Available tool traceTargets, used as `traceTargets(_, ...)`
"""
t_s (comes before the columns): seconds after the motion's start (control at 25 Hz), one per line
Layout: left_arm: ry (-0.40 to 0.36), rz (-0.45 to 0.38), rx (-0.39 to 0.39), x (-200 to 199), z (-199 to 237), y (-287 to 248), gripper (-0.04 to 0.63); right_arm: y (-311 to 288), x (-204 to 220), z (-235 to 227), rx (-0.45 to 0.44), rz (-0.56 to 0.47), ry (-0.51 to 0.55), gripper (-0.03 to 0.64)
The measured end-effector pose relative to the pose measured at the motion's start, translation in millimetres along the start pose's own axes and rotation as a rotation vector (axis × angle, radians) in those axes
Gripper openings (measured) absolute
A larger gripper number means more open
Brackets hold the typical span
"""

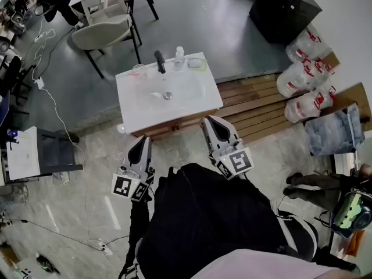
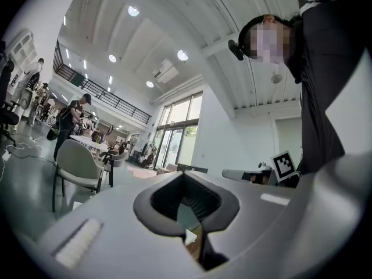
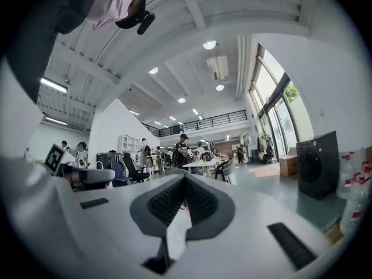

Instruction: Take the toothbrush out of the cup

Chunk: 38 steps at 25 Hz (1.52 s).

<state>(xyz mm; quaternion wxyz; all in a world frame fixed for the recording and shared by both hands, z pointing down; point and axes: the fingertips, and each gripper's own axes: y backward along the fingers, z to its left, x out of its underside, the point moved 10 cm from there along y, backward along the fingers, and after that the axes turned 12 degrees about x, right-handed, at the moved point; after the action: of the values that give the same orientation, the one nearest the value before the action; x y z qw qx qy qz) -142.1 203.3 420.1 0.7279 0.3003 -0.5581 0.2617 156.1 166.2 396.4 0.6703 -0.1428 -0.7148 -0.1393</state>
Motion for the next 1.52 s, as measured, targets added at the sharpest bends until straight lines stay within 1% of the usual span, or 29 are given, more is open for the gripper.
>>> traceTargets(0.4,0.000,0.005,0.019,2.0,-9.2,-14.0,0.008,7.1,0.2,-16.7,0.011,0.000,-0.042,0.000)
traceTargets(0.72,0.007,0.017,0.024,8.1,-20.5,-29.6,0.008,14.0,1.8,-34.2,0.011,0.013,-0.031,0.002)
traceTargets(0.84,-0.027,-0.005,0.024,7.5,-28.3,-35.6,0.008,16.7,2.9,-41.5,0.005,0.022,-0.038,0.000)
traceTargets(0.92,-0.043,-0.018,0.012,7.4,-33.1,-41.0,0.009,18.1,4.0,-48.1,0.001,0.028,-0.040,0.000)
traceTargets(1.0,-0.041,-0.007,-0.006,11.7,-35.3,-46.1,0.099,19.9,5.8,-55.7,-0.003,0.033,-0.043,0.002)
traceTargets(1.04,-0.035,-0.006,-0.017,14.1,-36.3,-48.4,0.107,21.0,6.9,-59.7,-0.005,0.037,-0.045,0.002)
traceTargets(1.08,-0.027,-0.009,-0.031,16.5,-37.6,-50.3,0.107,22.2,7.9,-63.8,-0.007,0.040,-0.049,0.002)
traceTargets(1.16,-0.009,-0.019,-0.060,20.9,-40.5,-52.9,0.128,24.8,10.4,-71.7,-0.012,0.048,-0.055,0.002)
traceTargets(1.28,0.010,-0.029,-0.099,26.3,-42.7,-55.4,0.129,26.0,16.1,-82.0,-0.025,0.058,-0.065,0.002)
traceTargets(1.4,0.012,-0.034,-0.141,29.3,-43.7,-56.8,0.130,20.7,22.4,-89.5,-0.055,0.073,-0.063,0.000)
traceTargets(1.52,0.007,-0.012,-0.173,32.1,-39.7,-51.6,0.144,11.2,25.6,-87.8,-0.077,0.080,-0.064,0.002)
